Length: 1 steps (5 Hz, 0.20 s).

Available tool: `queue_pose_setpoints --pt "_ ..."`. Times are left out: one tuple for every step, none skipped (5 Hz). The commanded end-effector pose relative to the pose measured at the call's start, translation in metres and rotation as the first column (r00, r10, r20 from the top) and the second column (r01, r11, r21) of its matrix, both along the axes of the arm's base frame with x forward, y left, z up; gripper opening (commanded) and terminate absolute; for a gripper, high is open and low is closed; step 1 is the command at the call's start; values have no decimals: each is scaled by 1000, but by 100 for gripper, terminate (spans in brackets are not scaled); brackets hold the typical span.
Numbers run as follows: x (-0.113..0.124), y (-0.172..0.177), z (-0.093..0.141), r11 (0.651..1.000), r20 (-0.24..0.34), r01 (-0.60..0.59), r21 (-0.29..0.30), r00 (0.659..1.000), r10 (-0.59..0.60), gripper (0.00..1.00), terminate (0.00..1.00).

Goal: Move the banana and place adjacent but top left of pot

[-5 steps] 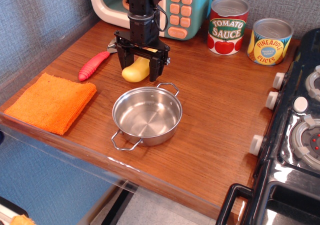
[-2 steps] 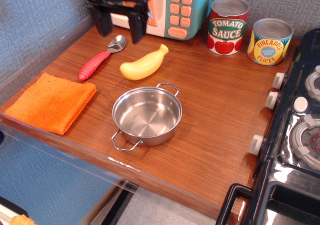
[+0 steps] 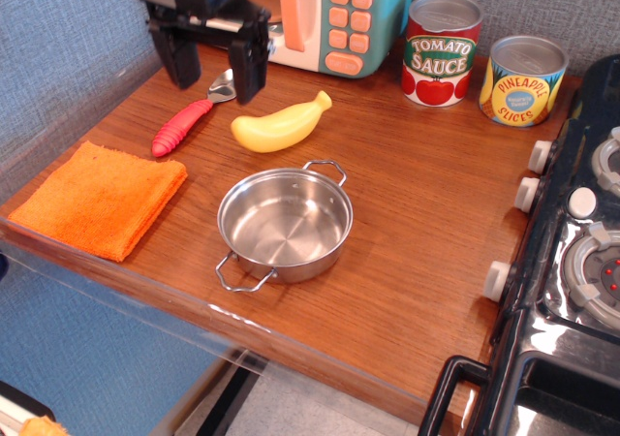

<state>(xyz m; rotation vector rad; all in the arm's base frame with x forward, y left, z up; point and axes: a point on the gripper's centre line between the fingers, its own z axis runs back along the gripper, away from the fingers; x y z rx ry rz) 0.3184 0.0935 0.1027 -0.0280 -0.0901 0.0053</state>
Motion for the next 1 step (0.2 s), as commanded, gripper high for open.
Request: queue_pose_setpoints --pt "-3 5 18 993 18 86 80 996 -88 100 100"
